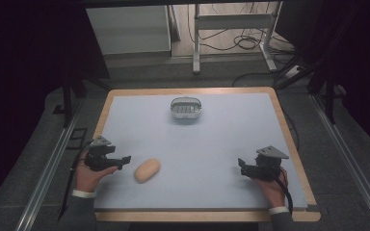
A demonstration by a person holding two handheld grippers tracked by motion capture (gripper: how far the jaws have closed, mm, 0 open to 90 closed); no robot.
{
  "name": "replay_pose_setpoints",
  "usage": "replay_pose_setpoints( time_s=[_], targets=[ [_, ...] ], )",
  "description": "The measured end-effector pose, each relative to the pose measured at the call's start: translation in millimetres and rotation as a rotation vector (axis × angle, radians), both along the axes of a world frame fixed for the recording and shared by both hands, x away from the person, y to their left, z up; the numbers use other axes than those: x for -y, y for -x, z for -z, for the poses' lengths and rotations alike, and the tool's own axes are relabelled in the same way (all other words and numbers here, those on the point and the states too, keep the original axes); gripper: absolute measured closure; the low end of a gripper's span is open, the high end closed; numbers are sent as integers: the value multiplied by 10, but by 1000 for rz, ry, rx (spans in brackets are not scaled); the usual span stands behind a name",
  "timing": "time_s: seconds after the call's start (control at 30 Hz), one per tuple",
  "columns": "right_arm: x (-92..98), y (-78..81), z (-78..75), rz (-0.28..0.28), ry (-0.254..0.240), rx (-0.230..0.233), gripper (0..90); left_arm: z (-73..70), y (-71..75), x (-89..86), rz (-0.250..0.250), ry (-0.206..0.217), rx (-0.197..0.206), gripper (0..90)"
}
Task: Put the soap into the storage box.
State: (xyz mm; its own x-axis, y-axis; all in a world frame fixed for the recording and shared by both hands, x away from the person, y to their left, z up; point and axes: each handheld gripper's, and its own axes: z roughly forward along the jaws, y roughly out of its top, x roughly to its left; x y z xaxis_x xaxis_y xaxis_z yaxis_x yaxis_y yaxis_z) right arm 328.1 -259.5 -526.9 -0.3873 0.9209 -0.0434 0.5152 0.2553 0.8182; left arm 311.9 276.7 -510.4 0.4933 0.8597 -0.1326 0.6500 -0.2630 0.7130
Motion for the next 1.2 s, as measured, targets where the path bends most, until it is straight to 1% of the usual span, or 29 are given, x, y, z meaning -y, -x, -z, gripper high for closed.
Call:
replay_pose_setpoints(
  time_s=[0.07, 0.27, 0.37, 0.5, 0.63, 0.73, 0.83, 0.9, 1.0, 1.03, 1.17, 1.2],
  targets=[
    [7, 0, 3, -5, -2, -9, 38, 1, 2, 3, 0, -2, -1, 172],
    [45, 11, 7, -11, -11, -9, 45, 16, 3, 11, 6, -13, -4, 171],
    [59, 15, 5, -9, -21, -8, 48, 15, 11, 15, 13, -10, -5, 172],
    [60, 12, 8, -11, -21, -10, 50, 8, 19, 4, 10, -11, -1, 171],
    [76, 16, 7, -11, -36, -3, 56, -1, 23, -7, 4, -10, 1, 174],
    [90, 18, 6, -8, -50, -2, 60, -6, 15, -11, 2, -18, -3, 175],
    [98, 17, 7, -4, -56, -1, 63, -15, 4, -12, 3, -27, -11, 179],
    [99, 20, 6, -3, -57, 0, 65, -24, 2, -10, 7, -26, -19, 185],
    [101, 23, 5, -7, -59, 1, 67, -37, 0, 6, 15, -29, -24, 192],
    [103, 24, 4, -7, -59, 2, 67, -57, -1, 32, 31, -35, -29, 194],
    [103, 25, 5, -8, -59, 4, 67, -138, -19, 82, 61, -54, -32, 194],
    [101, 26, 4, -6, -59, 3, 67, -165, -22, 92, 63, -49, -32, 195]
  ],
)
